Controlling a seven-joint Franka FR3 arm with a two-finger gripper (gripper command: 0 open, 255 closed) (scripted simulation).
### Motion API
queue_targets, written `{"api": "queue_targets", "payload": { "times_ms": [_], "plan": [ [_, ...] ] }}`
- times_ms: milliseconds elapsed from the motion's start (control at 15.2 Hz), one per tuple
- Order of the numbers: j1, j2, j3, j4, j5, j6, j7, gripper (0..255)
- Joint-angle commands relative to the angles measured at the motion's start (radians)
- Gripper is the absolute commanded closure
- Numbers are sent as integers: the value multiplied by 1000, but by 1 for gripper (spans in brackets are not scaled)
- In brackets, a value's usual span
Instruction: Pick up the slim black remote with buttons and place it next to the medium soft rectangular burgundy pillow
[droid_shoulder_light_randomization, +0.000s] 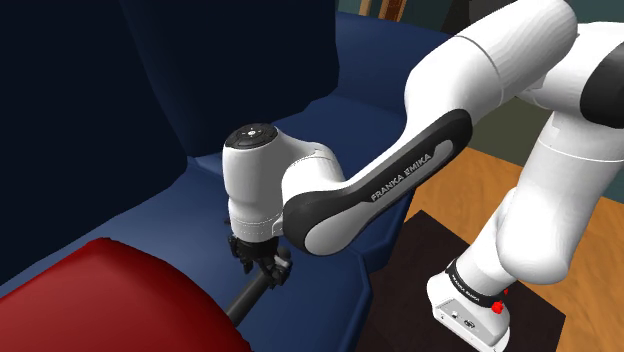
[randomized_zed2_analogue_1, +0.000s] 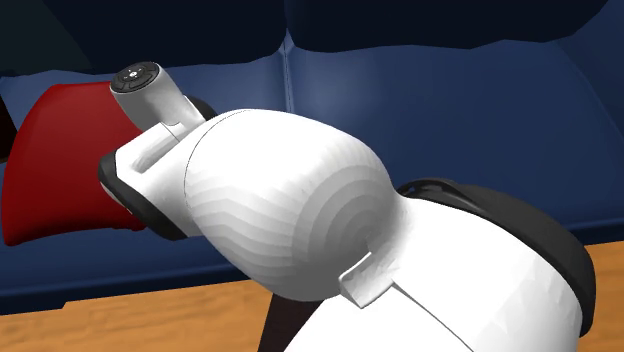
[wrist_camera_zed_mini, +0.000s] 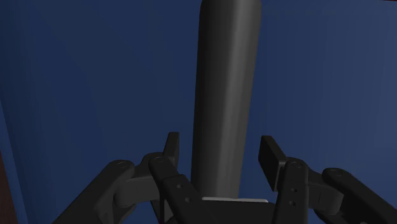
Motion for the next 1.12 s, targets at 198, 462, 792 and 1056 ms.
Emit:
{"api": "queue_targets", "payload": {
  "times_ms": [198,462,792,1056],
  "plan": [
    [0,0,0,0,0,0,0,0],
    [-22,-64,17,43,55,-92,-38,0],
    [-26,-79,19,56,67,-117,-47,0],
    [-26,-79,19,56,67,-117,-47,0]
  ]
}}
